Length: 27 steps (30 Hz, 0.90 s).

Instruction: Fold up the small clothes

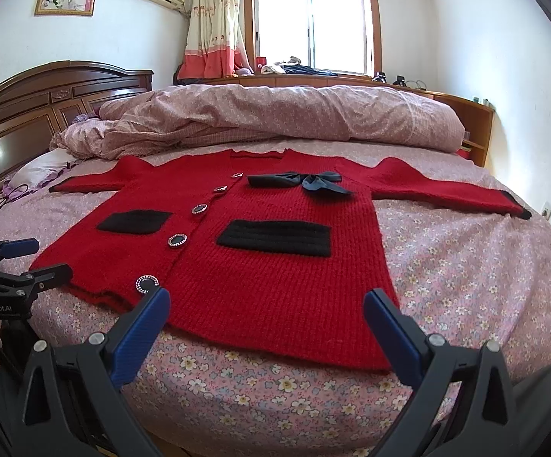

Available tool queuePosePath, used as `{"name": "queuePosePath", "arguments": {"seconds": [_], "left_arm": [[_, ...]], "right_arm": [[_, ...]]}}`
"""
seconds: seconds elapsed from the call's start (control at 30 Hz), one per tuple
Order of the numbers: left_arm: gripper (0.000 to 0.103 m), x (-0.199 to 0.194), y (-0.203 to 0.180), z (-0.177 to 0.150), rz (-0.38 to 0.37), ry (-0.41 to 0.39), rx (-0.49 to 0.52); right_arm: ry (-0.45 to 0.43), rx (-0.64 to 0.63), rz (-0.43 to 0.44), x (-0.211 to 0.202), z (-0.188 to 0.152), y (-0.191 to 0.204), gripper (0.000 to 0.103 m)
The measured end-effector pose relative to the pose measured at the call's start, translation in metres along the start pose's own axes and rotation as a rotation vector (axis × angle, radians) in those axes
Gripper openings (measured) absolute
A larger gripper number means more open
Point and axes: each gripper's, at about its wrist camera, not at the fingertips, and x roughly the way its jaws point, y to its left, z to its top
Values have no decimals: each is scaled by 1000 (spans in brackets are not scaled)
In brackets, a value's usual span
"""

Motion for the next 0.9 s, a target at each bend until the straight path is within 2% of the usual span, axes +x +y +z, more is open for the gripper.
{"name": "queuePosePath", "arguments": {"seconds": [0.9], "left_arm": [[99, -1, 0, 1, -1, 1, 1]], "right_arm": [[14, -13, 3, 4, -2, 3, 103]]}}
